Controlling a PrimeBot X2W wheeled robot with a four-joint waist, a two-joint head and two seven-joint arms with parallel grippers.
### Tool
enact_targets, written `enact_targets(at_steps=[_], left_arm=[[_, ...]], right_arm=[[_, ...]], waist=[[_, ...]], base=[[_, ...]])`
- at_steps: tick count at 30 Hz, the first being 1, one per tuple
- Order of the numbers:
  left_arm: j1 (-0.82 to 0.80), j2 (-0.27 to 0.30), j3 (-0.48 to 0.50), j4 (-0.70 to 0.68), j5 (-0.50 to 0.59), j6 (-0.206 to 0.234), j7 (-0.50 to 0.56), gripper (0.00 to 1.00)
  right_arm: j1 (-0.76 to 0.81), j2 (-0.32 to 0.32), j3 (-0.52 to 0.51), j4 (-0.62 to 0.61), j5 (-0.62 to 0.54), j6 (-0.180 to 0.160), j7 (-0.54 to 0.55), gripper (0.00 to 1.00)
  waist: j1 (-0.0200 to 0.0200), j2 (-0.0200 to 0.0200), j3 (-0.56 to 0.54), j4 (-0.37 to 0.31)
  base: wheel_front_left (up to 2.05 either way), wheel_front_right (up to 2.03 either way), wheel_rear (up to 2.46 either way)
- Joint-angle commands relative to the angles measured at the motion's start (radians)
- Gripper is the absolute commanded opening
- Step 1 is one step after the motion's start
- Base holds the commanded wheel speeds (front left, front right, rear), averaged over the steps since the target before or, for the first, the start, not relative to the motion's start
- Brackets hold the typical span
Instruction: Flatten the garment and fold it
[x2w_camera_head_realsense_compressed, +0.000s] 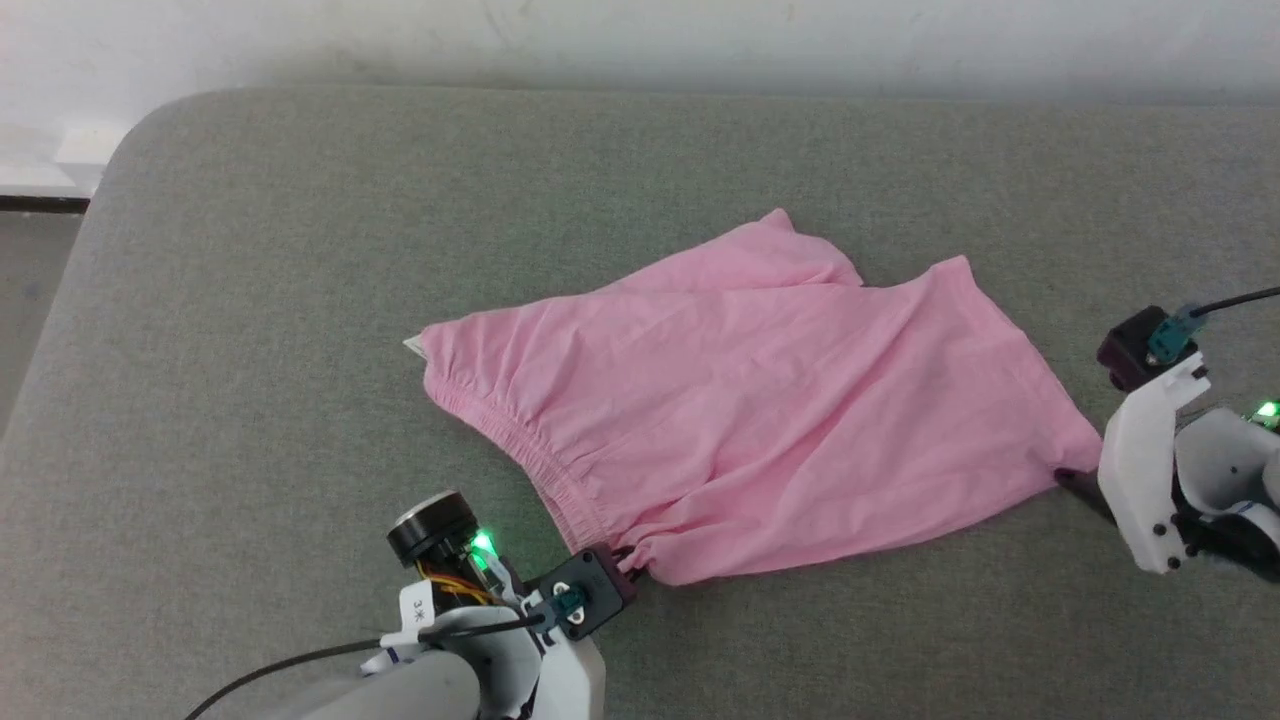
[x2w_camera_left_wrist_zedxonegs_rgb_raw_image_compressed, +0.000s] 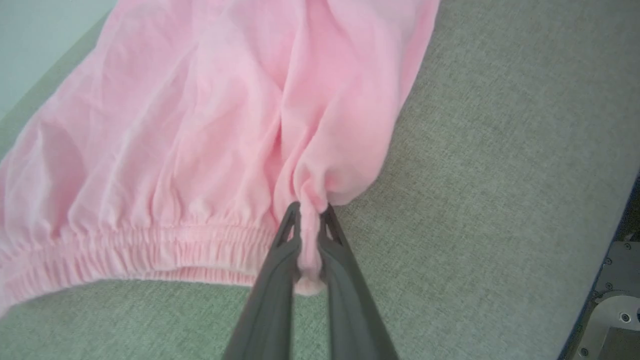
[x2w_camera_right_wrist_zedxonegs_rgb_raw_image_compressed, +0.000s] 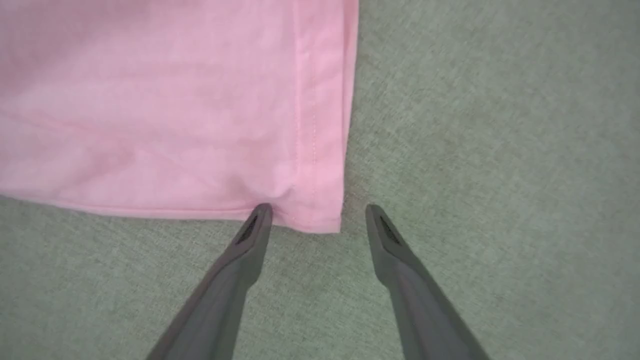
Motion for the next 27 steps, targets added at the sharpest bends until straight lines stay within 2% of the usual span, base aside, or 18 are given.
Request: enact_targets(at_steps=[1,6,7,8,9,13,19,22,27], left_arm=[[0.004,-0.010,0.003,0.010,-0.002,0.004,-0.011,0.00],[0.005,-0.027,0.003,0.039,-0.008,0.005,-0.038,0.00],[0.008,-0.028,0.004,0.045,-0.011,0.007,-0.044,0.00],[0.012,-0.028,0.005,0.050,-0.013,0.008,-0.048,0.00],[0.016,-0.029,0.004,0.054,-0.015,0.010,-0.052,0.00],[0.038,-0.033,0.013,0.063,-0.032,0.024,-0.084,0.00],[0.065,-0.021,0.110,0.034,-0.068,0.116,-0.220,0.00],[0.046,0.003,0.166,0.000,-0.062,0.154,-0.297,0.00],[-0.044,0.035,0.272,-0.074,-0.085,0.163,-0.345,0.00]], right_arm=[[-0.006,0.022,0.018,0.028,0.012,-0.002,-0.006,1.00],[0.023,0.055,0.125,0.084,0.060,-0.002,-0.007,1.00],[0.023,0.054,0.143,0.088,0.069,-0.002,-0.012,0.73],[0.020,0.053,0.153,0.091,0.075,-0.002,-0.031,0.20],[0.016,0.052,0.159,0.097,0.082,-0.002,-0.058,0.00],[0.000,0.042,0.162,0.105,0.112,-0.002,-0.178,0.00],[-0.050,0.033,0.084,0.023,0.148,-0.002,-0.440,0.00],[-0.071,0.034,0.037,-0.031,0.160,-0.002,-0.531,0.00],[-0.124,0.058,-0.065,-0.090,0.154,-0.002,-0.649,0.00]], waist=[[-0.0001,0.0000,0.017,0.016],[-0.0001,0.0000,0.020,0.021],[-0.0001,0.0000,0.017,0.018],[-0.0001,0.0000,0.013,0.013],[-0.0001,0.0000,0.007,0.010],[-0.0001,0.0000,-0.026,-0.005],[-0.0001,0.0000,-0.089,-0.041],[-0.0001,0.0000,-0.114,-0.054],[-0.0001,0.0000,-0.122,-0.064]], base=[[0.00,0.00,0.00],[0.00,0.00,0.00],[0.00,0.00,0.00],[0.00,0.00,0.00],[0.00,0.00,0.00],[0.00,0.00,0.00],[0.00,0.00,0.00],[0.00,0.00,0.00],[0.00,0.00,0.00]])
